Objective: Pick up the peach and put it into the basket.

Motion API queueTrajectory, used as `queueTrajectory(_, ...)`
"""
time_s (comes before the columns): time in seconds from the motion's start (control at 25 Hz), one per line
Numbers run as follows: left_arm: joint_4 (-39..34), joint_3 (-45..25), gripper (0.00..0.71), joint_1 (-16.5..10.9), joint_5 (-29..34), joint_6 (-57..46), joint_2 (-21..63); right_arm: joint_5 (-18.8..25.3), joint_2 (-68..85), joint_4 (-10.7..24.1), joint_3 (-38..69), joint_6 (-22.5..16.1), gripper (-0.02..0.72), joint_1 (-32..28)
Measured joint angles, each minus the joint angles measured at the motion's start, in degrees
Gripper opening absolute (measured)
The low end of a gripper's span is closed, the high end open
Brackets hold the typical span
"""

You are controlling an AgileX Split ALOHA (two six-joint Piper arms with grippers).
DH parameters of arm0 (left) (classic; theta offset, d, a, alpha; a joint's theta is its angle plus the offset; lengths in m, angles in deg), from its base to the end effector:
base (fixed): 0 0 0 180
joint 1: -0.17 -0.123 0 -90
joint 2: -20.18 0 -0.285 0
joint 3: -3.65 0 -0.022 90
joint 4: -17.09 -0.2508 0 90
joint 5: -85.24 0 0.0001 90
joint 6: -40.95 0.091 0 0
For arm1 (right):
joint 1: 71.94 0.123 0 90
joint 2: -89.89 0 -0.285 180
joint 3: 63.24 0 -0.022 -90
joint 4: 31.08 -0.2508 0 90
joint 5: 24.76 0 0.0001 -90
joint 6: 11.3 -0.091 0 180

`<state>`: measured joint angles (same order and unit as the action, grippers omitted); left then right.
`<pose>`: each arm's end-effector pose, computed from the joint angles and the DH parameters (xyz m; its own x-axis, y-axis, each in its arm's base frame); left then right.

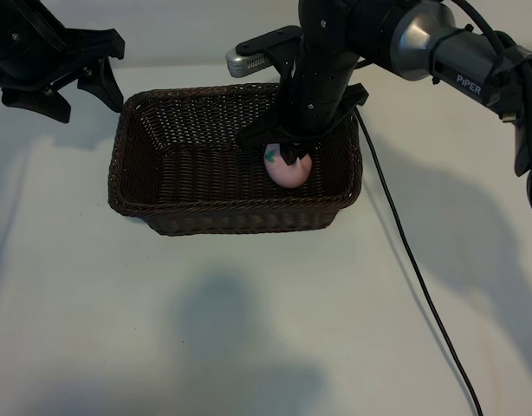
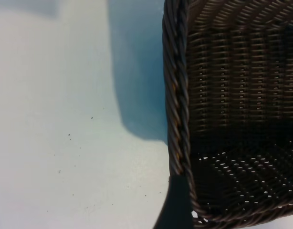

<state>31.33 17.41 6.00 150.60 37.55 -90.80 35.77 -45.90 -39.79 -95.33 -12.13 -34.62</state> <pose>0.3770 -0.0590 0.2951 -0.9603 -0.0626 -0.2717 0.0108 0.9654 -0.2606 0.3729 0.2993 0.1970 -0.8176 -0.5116 -0.2641 -0.5590 0.8153 0.1510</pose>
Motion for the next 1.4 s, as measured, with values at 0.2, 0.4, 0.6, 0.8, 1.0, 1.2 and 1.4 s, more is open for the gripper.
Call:
queueTrajectory(0.2,0.0,0.0,0.59,0.0,0.0,0.0,0.0,0.7,0.0,0.0,0.0,0.3,0.33,0.0)
queueTrajectory(0.4,0.0,0.0,0.59,0.0,0.0,0.0,0.0,1.2,0.7,-0.1,0.0,0.3,0.568,0.0)
queueTrajectory(0.6,0.0,0.0,0.59,0.0,0.0,0.0,0.0,1.3,3.9,0.0,0.0,0.3,0.57,0.0)
queueTrajectory(0.8,0.0,0.0,0.59,0.0,0.0,0.0,0.0,1.4,6.9,0.0,-0.1,0.3,0.535,0.0)
queueTrajectory(1.0,0.0,0.0,0.59,0.0,0.0,0.0,0.0,4.4,7.2,0.0,-3.5,0.3,0.531,-0.1)
queueTrajectory(1.2,0.0,0.0,0.59,0.0,0.0,0.0,0.0,8.3,7.3,2.7,-8.1,-1.1,0.531,-0.1)
queueTrajectory(1.4,0.0,0.0,0.59,0.0,0.0,0.0,0.0,9.4,7.4,5.1,-8.7,-1.7,0.531,-1.5)
